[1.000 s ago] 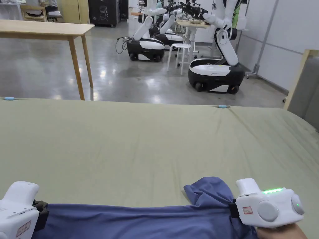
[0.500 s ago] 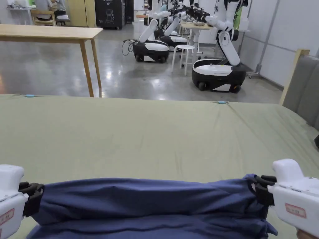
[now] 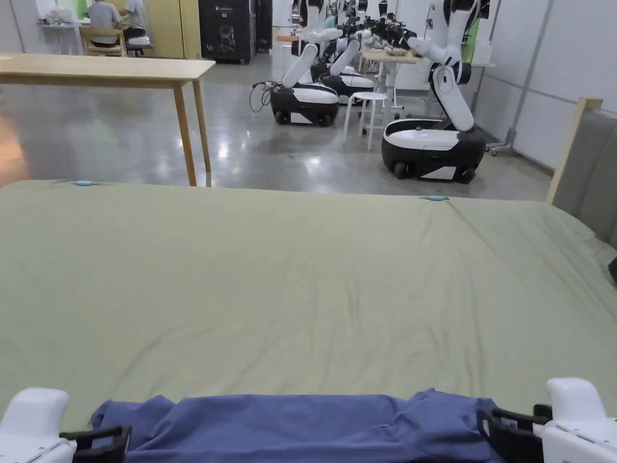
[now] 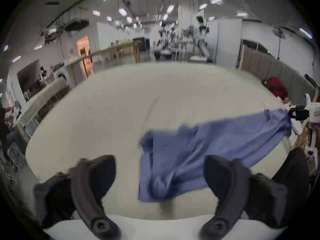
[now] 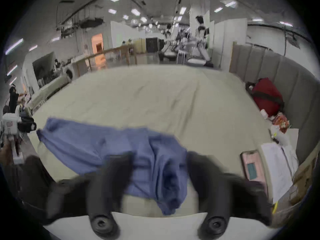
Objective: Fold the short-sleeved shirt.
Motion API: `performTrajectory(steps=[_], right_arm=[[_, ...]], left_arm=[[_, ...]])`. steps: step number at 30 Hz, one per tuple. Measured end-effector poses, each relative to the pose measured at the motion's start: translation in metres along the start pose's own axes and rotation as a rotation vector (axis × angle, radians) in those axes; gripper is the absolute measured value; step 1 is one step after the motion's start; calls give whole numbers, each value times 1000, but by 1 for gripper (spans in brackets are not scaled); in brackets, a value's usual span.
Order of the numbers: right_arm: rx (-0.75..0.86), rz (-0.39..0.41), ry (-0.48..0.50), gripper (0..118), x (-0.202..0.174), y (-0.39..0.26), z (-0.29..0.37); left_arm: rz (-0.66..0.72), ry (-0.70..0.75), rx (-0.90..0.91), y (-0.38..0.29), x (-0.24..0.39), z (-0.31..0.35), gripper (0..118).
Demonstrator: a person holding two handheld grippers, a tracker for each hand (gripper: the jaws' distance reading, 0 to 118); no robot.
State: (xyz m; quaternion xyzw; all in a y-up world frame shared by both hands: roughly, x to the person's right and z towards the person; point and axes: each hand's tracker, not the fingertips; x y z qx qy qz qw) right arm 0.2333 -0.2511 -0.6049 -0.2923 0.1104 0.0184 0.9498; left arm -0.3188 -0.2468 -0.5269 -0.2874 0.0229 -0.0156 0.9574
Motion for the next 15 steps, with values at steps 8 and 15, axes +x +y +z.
performTrajectory(steps=[8,15], right_arm=[[506,0,52,97,-65,35,66],[413,75,15,3,-92,27,55]], left_arm=[[22,-21,392,59,59,60,103],[-17,-5,288,40,53,45,0]])
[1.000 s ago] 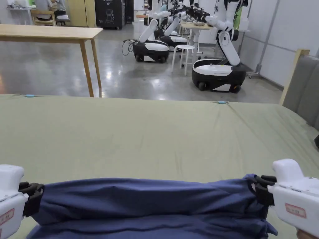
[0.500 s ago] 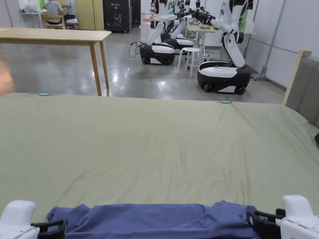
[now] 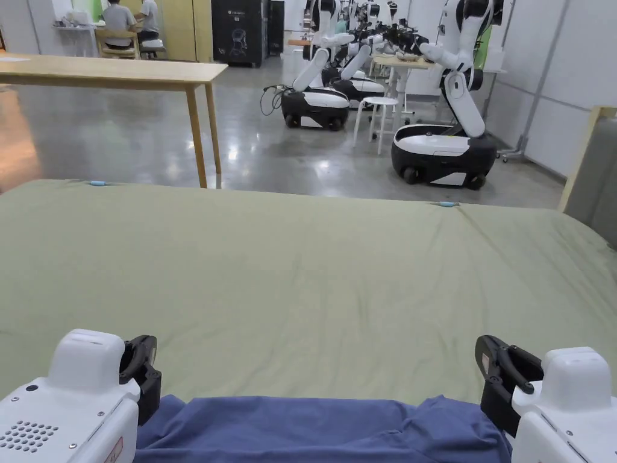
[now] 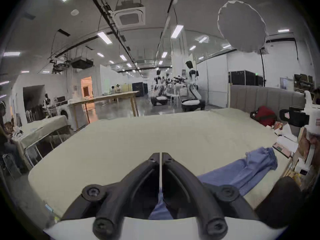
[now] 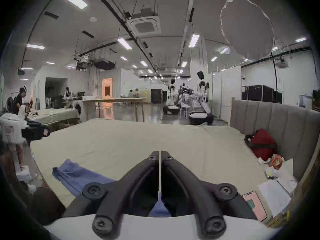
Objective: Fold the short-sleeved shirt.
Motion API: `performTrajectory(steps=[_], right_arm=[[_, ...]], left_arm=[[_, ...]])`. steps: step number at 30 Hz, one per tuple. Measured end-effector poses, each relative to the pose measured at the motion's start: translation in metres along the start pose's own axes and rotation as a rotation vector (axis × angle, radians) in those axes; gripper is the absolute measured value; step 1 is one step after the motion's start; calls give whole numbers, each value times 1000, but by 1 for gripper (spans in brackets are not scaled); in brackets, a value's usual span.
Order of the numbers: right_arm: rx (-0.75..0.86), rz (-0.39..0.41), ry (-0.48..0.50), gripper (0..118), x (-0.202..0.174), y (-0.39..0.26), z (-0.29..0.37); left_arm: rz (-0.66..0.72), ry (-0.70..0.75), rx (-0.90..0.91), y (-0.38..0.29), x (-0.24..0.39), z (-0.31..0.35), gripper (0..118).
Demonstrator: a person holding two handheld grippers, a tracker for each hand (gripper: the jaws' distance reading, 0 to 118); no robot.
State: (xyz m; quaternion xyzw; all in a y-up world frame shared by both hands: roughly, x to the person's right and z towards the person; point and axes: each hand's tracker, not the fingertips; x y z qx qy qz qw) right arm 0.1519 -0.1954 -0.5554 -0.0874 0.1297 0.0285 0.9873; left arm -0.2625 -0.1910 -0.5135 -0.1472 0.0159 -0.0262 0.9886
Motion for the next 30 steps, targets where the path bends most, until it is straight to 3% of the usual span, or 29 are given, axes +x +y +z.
performTrajectory(steps=[2,3,5,6,7,8,10,17,18,20,21,23,24,27,28,30], right_arm=[[-5,11,-6,3,-6,-3,4],[-7,18,-9,3,-8,-4,6],[-13,13,-1,3,-11,-6,10],[-19,7,4,3,-14,-6,11],[-31,0,12,3,-17,-8,10],[-45,-13,23,3,-19,-11,9],[-68,-33,42,3,-24,-14,7],[-112,-57,59,3,-43,-20,-4],[-113,-58,61,3,-44,-20,-4],[-116,-56,63,3,-47,-18,-6],[-118,-55,62,3,-48,-17,-8],[-117,-59,58,3,-48,-16,-9],[-117,-63,57,3,-49,-15,-11],[-122,-69,49,3,-49,-13,-14],[-124,-68,46,3,-49,-13,-14],[-128,-68,41,3,-51,-12,-14]], left_arm=[[64,8,-39,-10,-18,2,0],[139,-12,-76,-17,-33,1,11],[347,-63,-111,-38,-67,3,60],[439,-95,-130,-50,-84,3,75],[496,-118,-177,-64,-99,0,75],[529,-147,-235,-78,-111,-4,115],[629,-203,-214,-99,-127,-9,118],[1138,-437,-414,-182,-184,-64,118],[1208,-499,-435,-196,-186,-74,118],[1404,-665,-292,-204,-190,-80,118],[1529,-764,-330,-208,-187,-91,118],[1525,-812,-362,-211,-171,-109,114],[1432,-780,-377,-208,-166,-114,97],[1279,-584,-468,-201,-146,-130,7],[1218,-461,-556,-204,-141,-133,7],[1354,-555,-409,-199,-149,-128,7]])
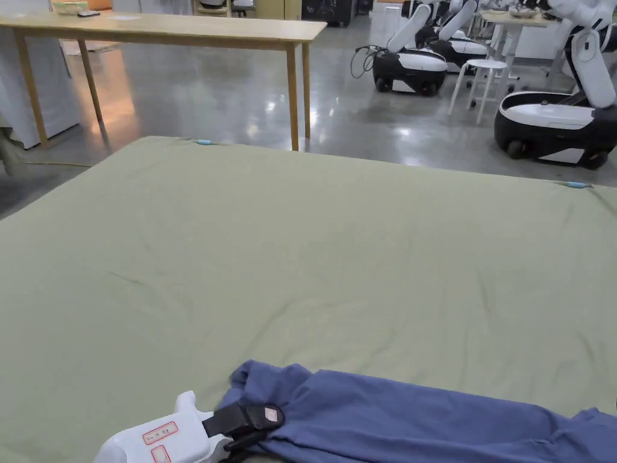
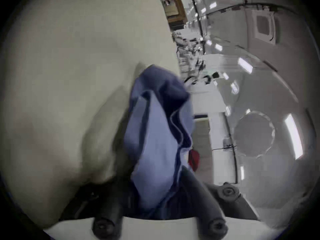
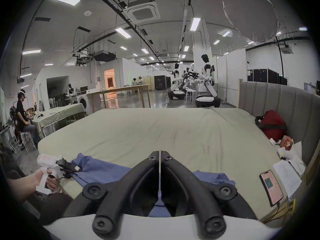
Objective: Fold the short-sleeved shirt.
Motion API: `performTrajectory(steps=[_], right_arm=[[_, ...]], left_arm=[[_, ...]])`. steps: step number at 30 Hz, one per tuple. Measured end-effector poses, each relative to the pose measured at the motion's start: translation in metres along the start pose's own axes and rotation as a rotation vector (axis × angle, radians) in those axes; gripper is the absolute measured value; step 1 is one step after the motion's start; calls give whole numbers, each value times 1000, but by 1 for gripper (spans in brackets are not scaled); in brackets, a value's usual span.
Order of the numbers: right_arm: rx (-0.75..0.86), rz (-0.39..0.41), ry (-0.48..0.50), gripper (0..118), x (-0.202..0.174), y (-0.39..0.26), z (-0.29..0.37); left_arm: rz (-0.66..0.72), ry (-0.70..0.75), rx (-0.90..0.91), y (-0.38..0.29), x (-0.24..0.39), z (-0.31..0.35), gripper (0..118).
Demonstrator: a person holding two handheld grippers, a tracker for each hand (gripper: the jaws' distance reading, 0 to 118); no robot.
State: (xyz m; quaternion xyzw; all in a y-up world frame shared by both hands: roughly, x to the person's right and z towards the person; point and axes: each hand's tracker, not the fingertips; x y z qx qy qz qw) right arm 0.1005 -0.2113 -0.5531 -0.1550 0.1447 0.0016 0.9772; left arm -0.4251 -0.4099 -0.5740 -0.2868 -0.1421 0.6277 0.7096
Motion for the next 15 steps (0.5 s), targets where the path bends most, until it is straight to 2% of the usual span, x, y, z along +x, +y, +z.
performTrajectory(steps=[2,4,7,13,15], right_arm=[[-1,-5,-1,3,-1,0,2],[-3,-11,3,3,1,0,4],[4,-16,11,3,2,-1,7],[14,-26,28,3,5,-5,11],[16,-23,29,3,6,-7,13]], left_arm=[[-26,126,106,3,13,9,7],[-196,227,152,11,35,17,6],[-353,322,140,15,66,26,6],[-1056,520,164,-63,190,6,6],[-1231,515,108,-106,215,-23,6]])
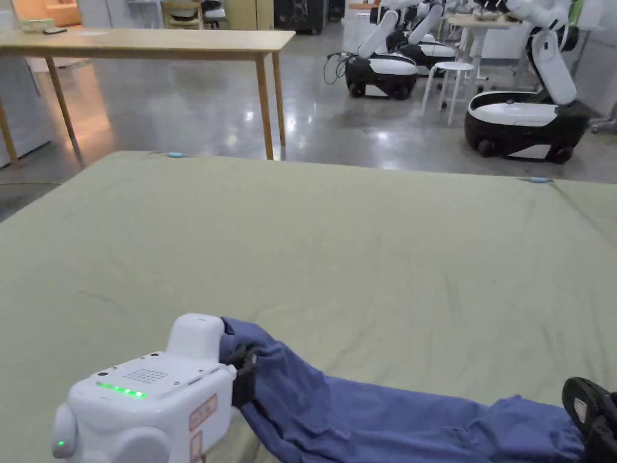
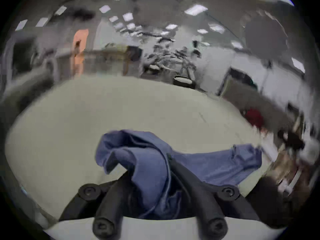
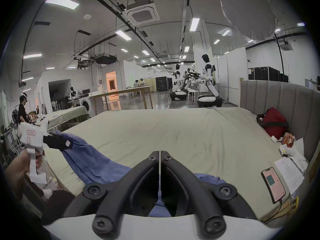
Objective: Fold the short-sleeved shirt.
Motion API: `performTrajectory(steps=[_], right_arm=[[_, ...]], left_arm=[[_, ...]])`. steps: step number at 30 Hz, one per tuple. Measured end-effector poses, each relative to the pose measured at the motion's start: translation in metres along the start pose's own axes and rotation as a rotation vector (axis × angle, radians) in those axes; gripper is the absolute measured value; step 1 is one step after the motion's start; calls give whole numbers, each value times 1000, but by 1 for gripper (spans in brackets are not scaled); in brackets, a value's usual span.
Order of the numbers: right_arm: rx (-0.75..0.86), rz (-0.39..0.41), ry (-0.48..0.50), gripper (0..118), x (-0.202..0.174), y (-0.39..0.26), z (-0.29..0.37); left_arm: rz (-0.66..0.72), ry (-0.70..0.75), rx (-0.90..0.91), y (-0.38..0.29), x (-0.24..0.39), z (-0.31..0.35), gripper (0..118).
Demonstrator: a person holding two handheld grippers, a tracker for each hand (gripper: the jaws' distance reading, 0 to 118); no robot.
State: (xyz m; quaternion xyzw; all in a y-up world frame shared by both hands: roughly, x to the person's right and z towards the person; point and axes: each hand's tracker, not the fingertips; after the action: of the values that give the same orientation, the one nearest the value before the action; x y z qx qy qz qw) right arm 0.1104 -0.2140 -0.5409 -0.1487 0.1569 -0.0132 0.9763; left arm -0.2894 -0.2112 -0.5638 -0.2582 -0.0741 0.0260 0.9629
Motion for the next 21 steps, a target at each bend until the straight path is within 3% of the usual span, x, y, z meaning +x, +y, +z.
performTrajectory(steps=[4,7,11,12,14,15,19,21], right_arm=[[-7,-4,-17,3,7,-6,3],[-8,0,-49,3,14,-12,5],[-20,-7,-61,3,26,-18,8],[-22,-8,-62,3,30,-19,9],[-25,-16,-60,3,36,-19,12],[-25,-18,-59,3,39,-19,13],[-20,-33,-60,3,51,-20,17],[-18,-48,-64,3,56,-21,18]], left_arm=[[-328,38,-83,-9,102,-40,6],[-336,-28,-170,-32,150,-82,6],[-413,14,-265,-63,185,-130,10],[-408,17,-272,-67,187,-137,29],[-382,-9,-303,-66,187,-138,88],[-335,-34,-299,-61,183,-131,102],[10,-175,-130,-20,142,-77,105],[181,-178,-80,-15,111,-66,106]])
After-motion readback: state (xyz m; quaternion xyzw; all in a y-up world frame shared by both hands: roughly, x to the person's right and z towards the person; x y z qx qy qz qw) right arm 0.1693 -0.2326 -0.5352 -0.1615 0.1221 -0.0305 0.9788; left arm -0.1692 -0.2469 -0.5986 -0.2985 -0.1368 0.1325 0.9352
